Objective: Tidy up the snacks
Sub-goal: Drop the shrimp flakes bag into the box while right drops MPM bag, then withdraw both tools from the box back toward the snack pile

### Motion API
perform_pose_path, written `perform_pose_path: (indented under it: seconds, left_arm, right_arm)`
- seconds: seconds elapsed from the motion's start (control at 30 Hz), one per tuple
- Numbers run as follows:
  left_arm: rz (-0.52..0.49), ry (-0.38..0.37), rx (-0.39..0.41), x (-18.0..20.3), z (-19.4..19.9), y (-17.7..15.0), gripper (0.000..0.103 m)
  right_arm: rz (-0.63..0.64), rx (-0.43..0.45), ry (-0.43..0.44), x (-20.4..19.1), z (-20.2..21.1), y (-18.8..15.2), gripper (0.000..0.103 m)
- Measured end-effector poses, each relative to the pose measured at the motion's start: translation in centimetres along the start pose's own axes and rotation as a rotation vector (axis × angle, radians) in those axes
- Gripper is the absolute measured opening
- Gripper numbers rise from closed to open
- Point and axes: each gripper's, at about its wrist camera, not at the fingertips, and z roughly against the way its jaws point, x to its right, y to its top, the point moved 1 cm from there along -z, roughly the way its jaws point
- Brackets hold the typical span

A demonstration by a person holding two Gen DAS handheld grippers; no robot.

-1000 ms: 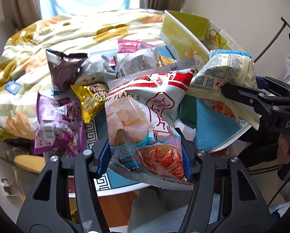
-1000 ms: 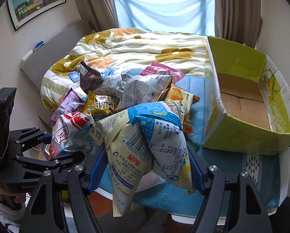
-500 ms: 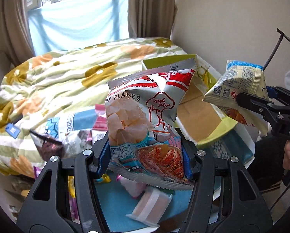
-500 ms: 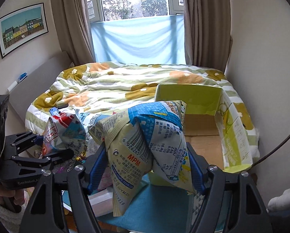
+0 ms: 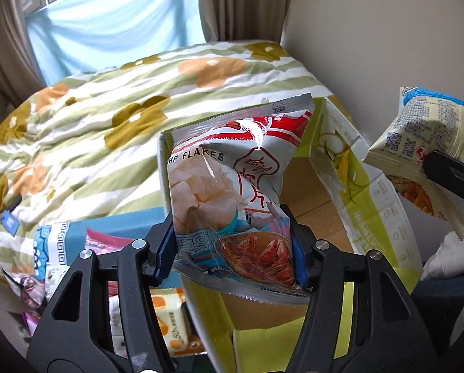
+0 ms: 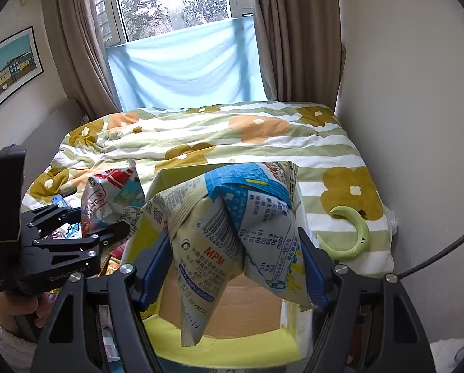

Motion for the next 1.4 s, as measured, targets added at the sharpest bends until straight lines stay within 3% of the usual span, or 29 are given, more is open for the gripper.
perform_pose_path:
  seconds: [0.13, 0.2, 0.23, 0.27, 0.53, 0.77, 1.07, 1.27, 1.4]
  left_arm:
    - [-0.006, 0.063, -0.034, 0.9, -3.0, 0.8, 0.061]
    - [-0.002, 0.065, -0.052, 0.8, -4.1, 1.0, 0.073]
    - [0.003, 0.073, -0.054, 0.7, -4.4, 1.0, 0.087]
    - [0.006, 0.079, -0.051, 0.7, -4.4, 0.9, 0.093]
    - [0.003, 0.094, -0.057, -0.3, -3.2, -0.3, 0.093]
    - [0.047, 0.096, -0.051, -1.9, -0.5, -2.6, 0.093]
    - [0.080, 0.105, -0.064, -4.2, 0.4, -4.3, 0.093]
    - [0.109, 0.112, -0.061, -4.8, 1.3, -5.7, 0.093]
    - [0.133, 0.101, -0.061, -4.7, 2.0, -6.5, 0.093]
  right_arm:
    - [-0.022, -0.038, 0.012, 2.7, -2.4, 0.7, 0.070]
    - [-0.026, -0.055, 0.023, 3.5, -3.5, 1.0, 0.070]
    - [-0.019, -0.062, 0.027, 3.9, -4.1, 1.1, 0.070]
    - [-0.010, -0.069, 0.030, 4.1, -4.5, 1.2, 0.070]
    - [0.015, -0.085, 0.050, 4.7, -6.4, 1.9, 0.070]
    - [0.060, -0.096, 0.082, 2.2, -6.7, 2.6, 0.071]
    - [0.064, -0.160, 0.114, 0.0, -12.0, 3.4, 0.073]
    - [0.084, -0.135, 0.119, 0.2, -12.0, 2.5, 0.088]
    - [0.047, -0.145, 0.115, 0.7, -10.6, 1.4, 0.088]
